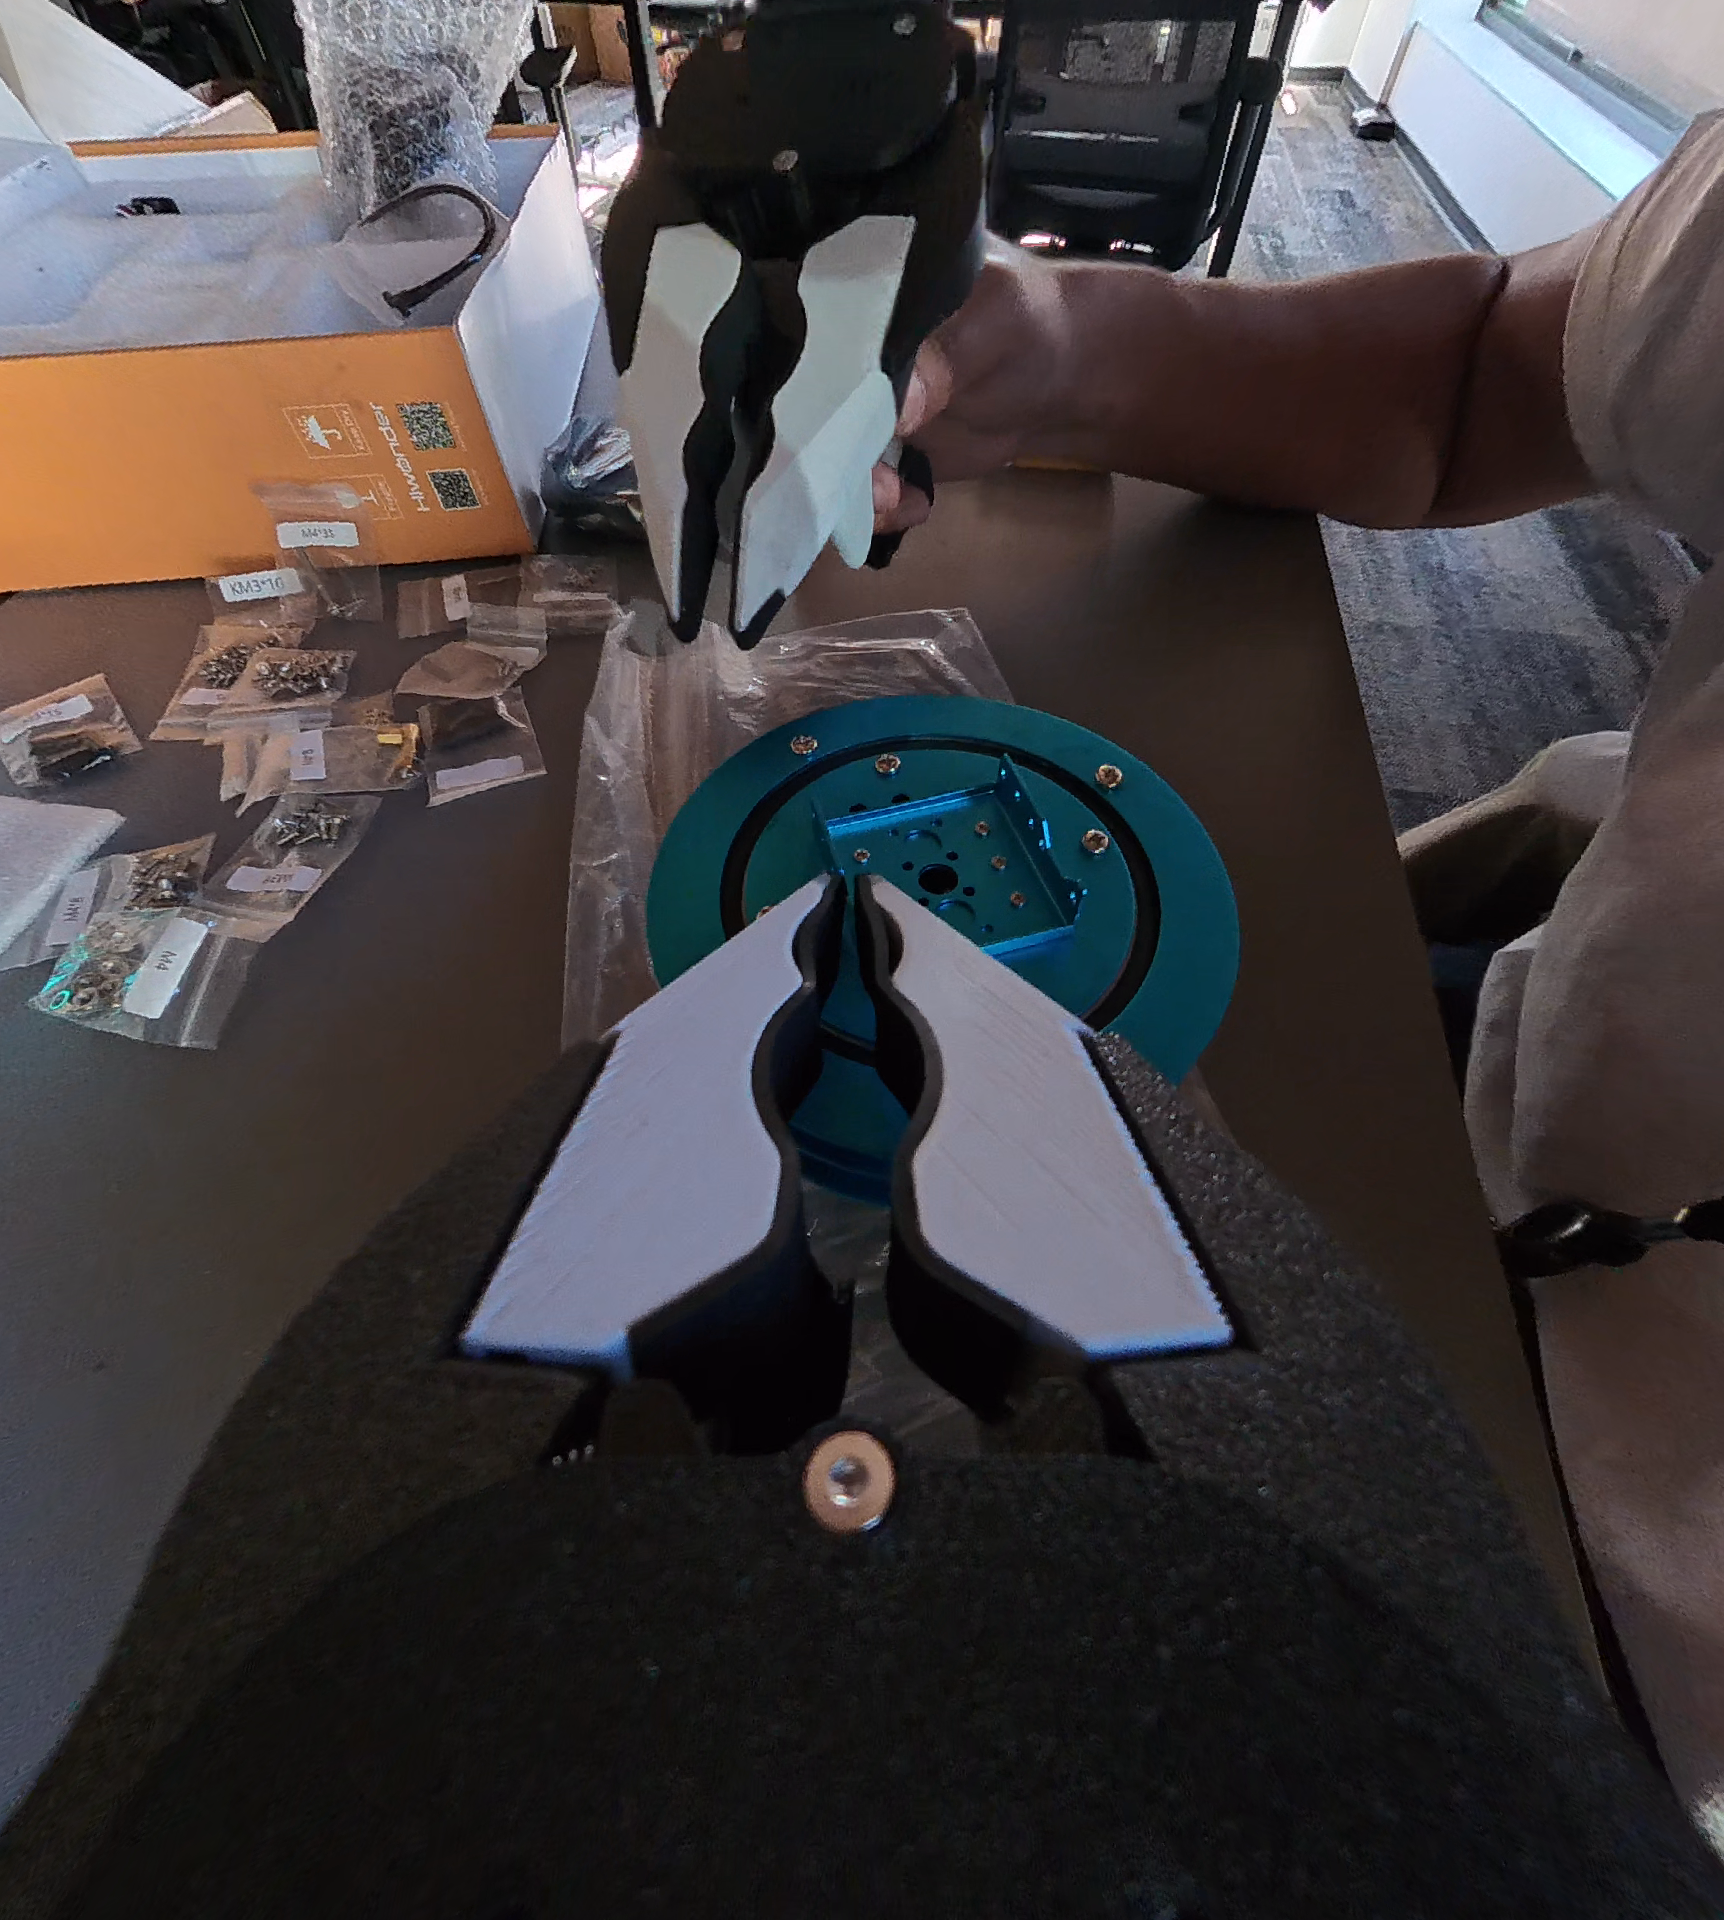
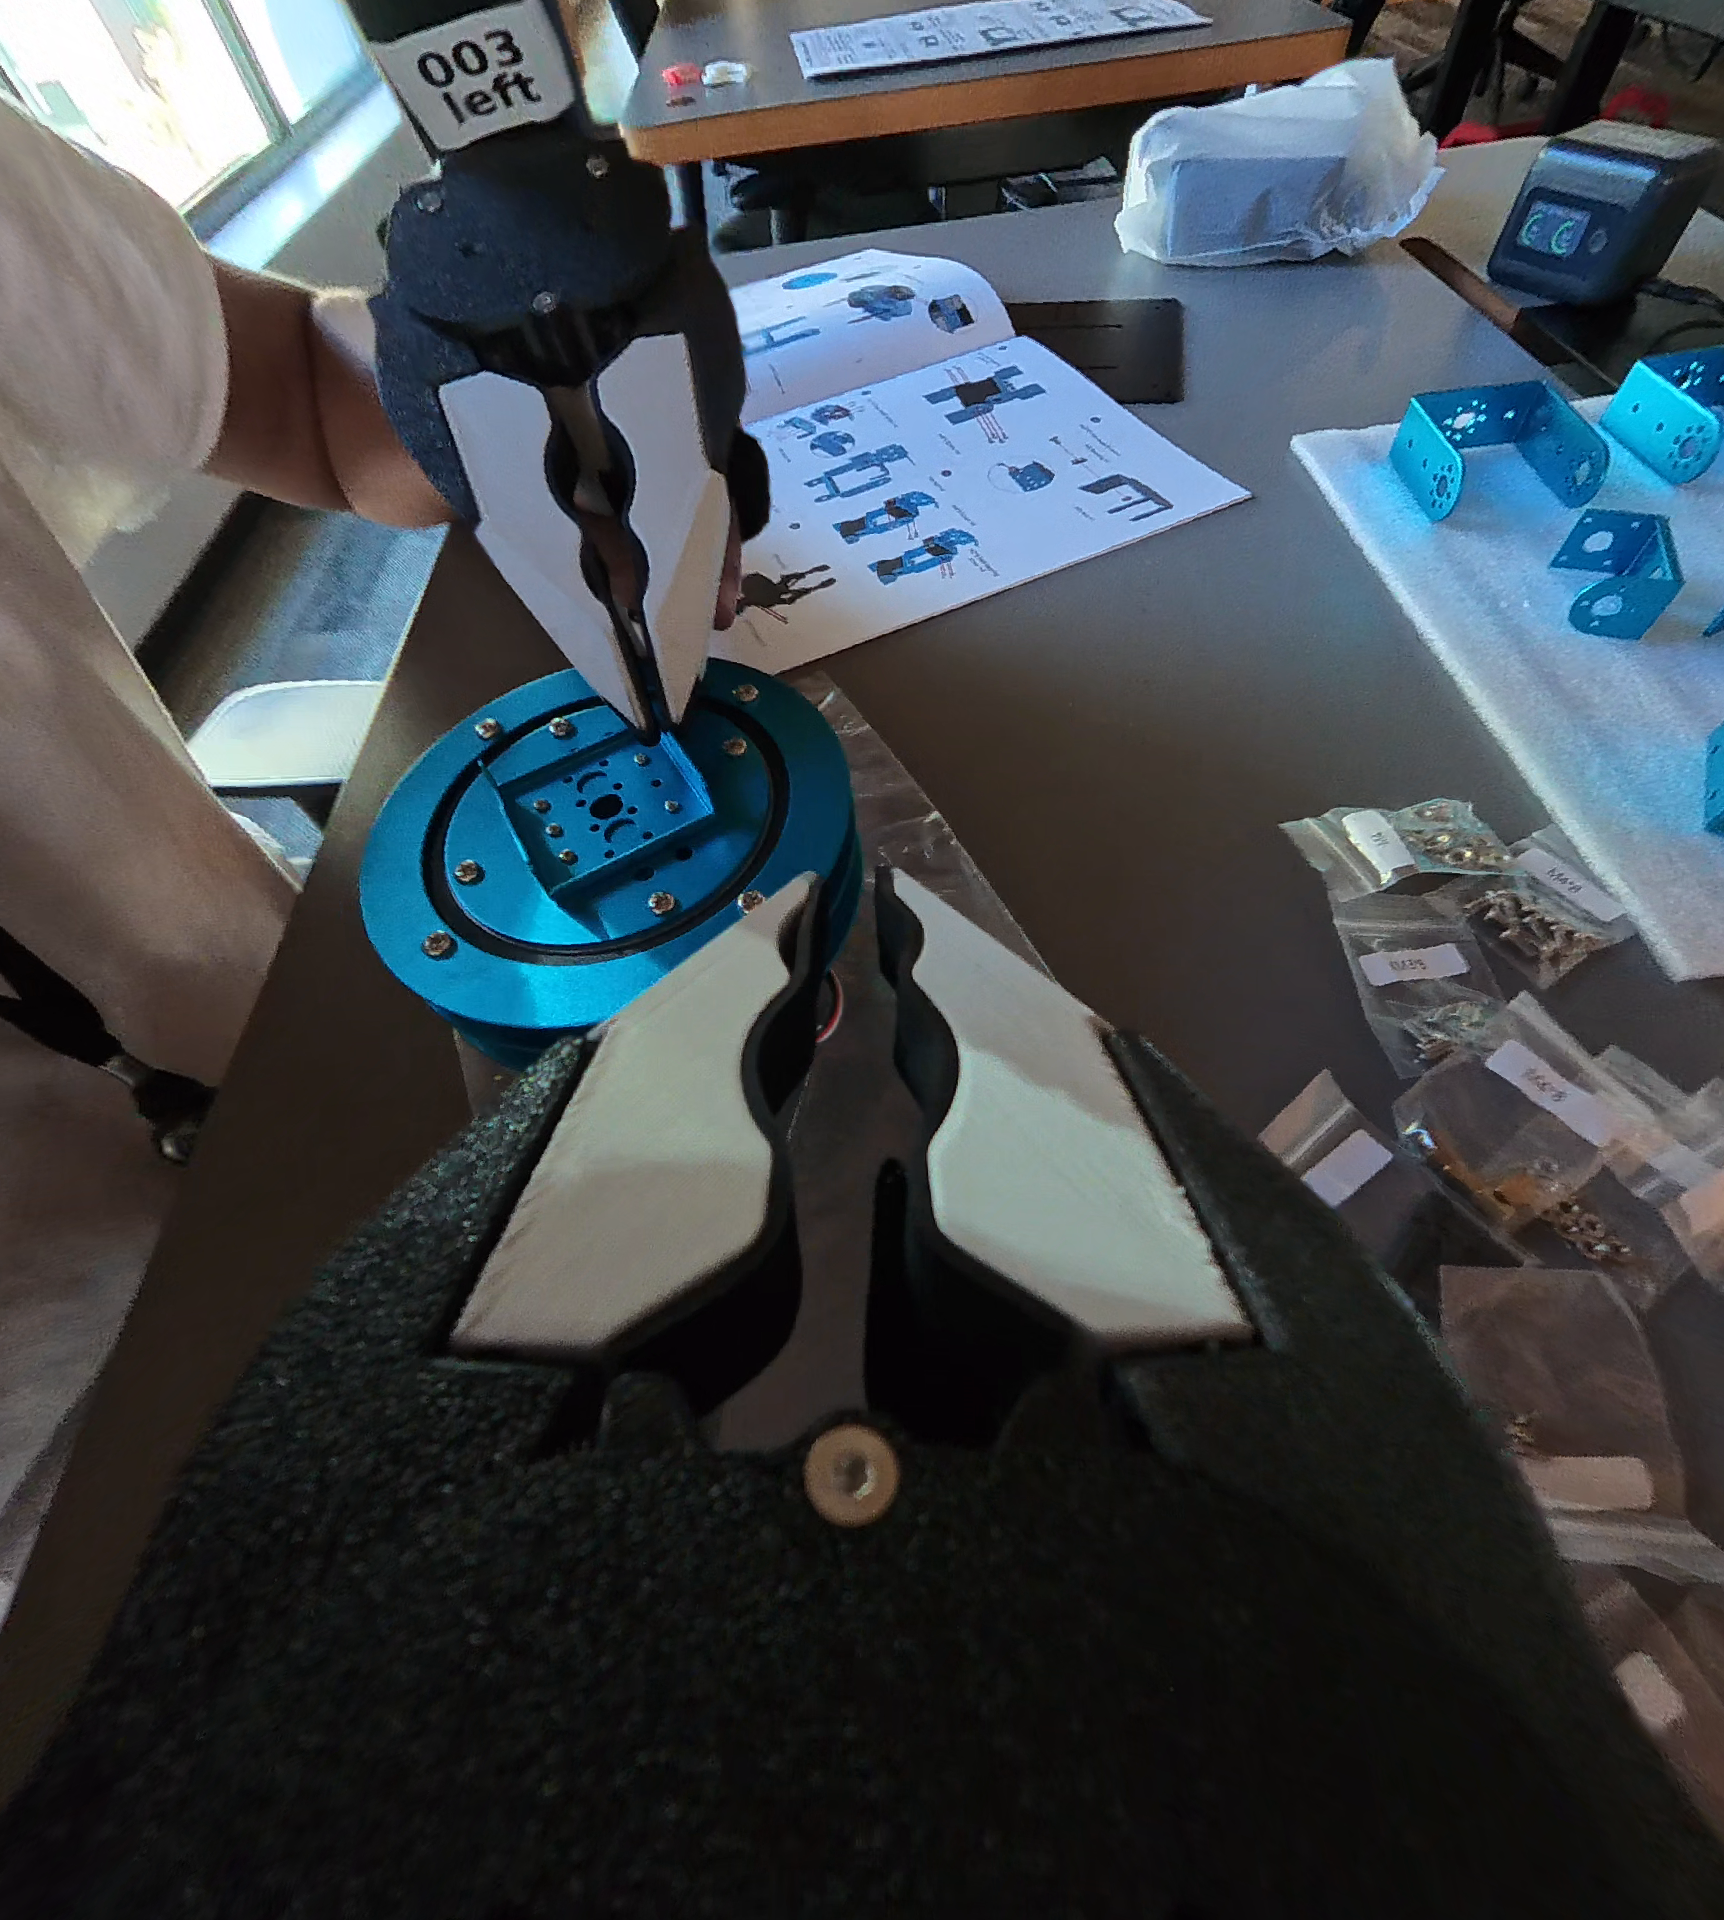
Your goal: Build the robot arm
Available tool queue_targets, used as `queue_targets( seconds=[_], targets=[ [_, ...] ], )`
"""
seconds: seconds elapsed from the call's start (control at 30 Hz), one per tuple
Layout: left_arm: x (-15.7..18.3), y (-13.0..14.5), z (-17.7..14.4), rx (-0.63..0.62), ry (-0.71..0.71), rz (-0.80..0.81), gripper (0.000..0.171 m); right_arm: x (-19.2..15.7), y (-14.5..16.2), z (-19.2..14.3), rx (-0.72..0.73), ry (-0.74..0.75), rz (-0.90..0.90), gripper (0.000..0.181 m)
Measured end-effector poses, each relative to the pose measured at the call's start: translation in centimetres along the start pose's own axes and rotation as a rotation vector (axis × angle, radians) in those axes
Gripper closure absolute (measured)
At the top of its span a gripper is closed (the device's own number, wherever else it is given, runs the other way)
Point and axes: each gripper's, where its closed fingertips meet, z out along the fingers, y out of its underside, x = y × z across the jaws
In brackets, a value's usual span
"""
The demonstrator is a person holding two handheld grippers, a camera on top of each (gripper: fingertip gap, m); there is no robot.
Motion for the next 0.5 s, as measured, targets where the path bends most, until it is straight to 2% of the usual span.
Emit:
queue_targets(
  seconds=[0.2,0.33,0.5],
  targets=[
    [0.0,0.0,0.0,0.011,0.015,-0.020,0.170,1.3,0.0,-0.6,-0.023,0.133,-0.106,0.179],
    [0.0,0.0,0.0,0.011,0.004,-0.003,0.170,1.5,0.0,-0.5,0.005,0.106,-0.017,0.175],
    [0.0,0.0,0.0,0.011,-0.005,-0.007,0.170,1.9,0.5,-0.1,0.016,0.099,0.003,0.176]
  ],
)
